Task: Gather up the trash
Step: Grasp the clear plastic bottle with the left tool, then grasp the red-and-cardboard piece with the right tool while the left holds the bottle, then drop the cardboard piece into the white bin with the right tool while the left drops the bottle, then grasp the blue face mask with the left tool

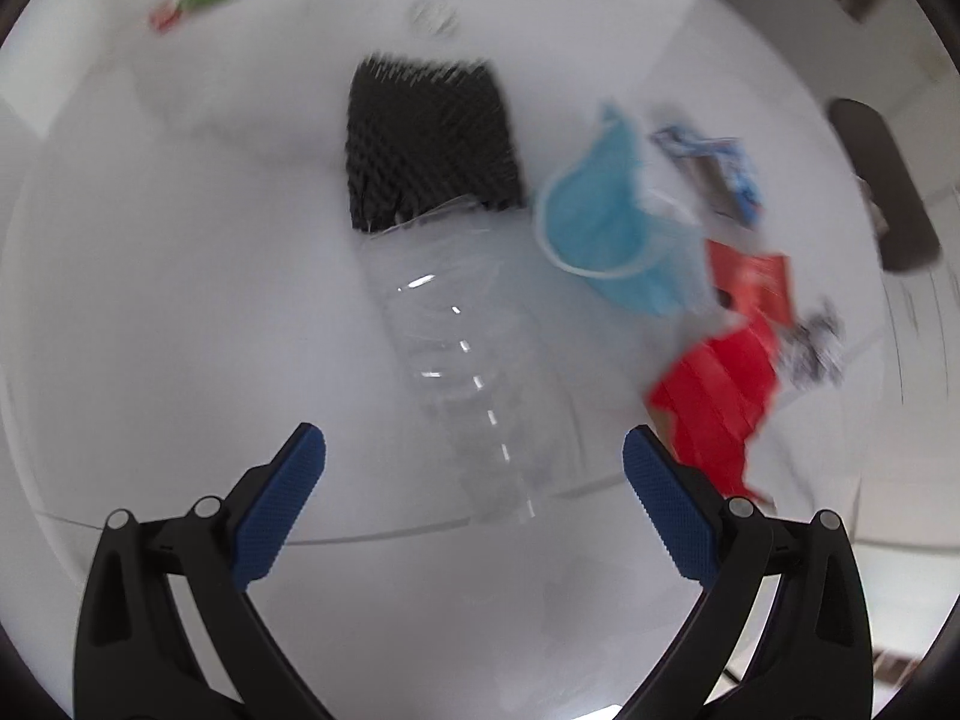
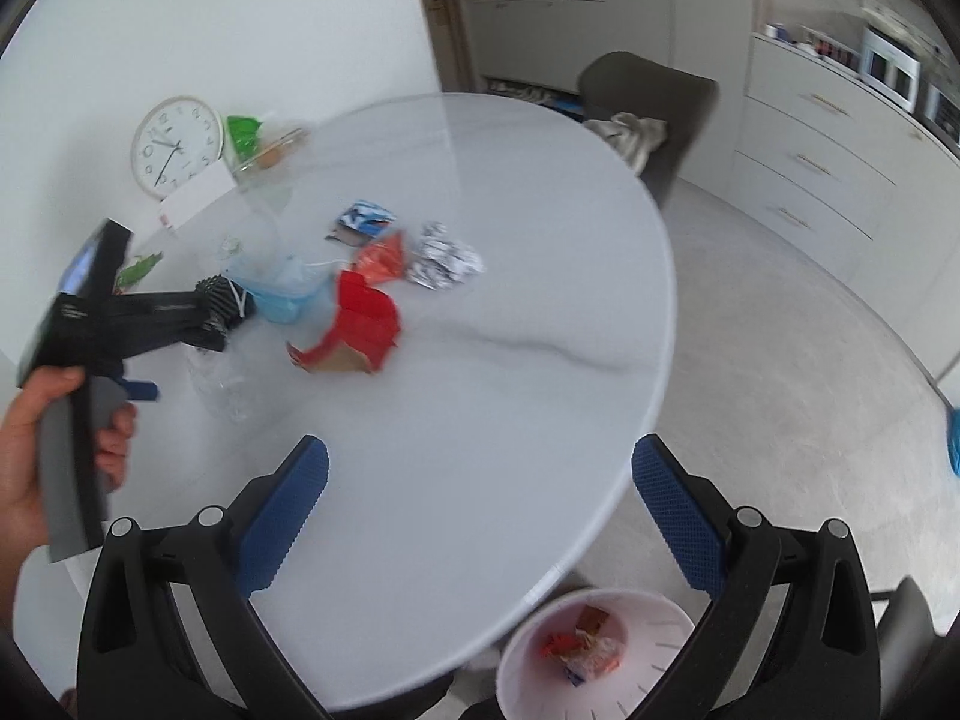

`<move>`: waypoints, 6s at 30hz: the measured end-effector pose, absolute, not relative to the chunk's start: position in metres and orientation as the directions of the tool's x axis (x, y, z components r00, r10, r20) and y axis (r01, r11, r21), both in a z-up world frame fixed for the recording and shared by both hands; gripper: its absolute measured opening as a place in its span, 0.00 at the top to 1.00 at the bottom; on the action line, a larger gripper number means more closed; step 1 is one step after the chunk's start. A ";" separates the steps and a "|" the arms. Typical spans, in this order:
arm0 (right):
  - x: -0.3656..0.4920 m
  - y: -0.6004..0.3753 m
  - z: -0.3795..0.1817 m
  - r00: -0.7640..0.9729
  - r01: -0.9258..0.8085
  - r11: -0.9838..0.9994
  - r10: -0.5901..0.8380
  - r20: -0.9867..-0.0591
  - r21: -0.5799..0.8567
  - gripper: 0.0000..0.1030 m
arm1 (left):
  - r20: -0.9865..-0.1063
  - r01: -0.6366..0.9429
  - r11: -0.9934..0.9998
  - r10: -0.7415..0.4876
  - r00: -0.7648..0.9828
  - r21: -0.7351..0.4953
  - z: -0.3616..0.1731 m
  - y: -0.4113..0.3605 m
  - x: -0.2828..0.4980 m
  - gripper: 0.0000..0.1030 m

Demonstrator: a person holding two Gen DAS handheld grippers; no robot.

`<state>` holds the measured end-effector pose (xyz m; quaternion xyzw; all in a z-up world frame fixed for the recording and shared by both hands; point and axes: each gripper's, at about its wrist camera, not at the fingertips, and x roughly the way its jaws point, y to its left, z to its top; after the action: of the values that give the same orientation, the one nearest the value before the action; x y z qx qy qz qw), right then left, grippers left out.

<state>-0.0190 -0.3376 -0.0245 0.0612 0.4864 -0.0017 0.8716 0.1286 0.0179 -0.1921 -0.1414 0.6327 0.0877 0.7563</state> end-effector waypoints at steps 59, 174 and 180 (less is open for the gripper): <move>0.139 -0.242 -0.123 0.219 -0.527 0.828 0.350 -0.911 0.192 0.62 | -0.958 0.069 0.980 -0.196 0.208 -0.185 -0.192 0.025 0.106 0.28; 0.046 -0.340 -0.068 0.380 0.033 0.994 0.080 -0.921 0.100 0.02 | -0.906 0.121 0.970 0.149 0.396 0.212 -0.241 -0.099 0.200 0.07; 0.084 -0.346 -0.085 0.360 0.018 0.993 0.102 -0.927 0.116 0.02 | -0.919 0.090 0.985 0.101 0.382 0.145 -0.247 -0.088 0.226 0.32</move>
<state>0.0835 -0.3459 -0.0847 0.0529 0.5650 0.0254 0.8230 0.2259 -0.0882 -0.2474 0.0856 0.5558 0.0033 0.8269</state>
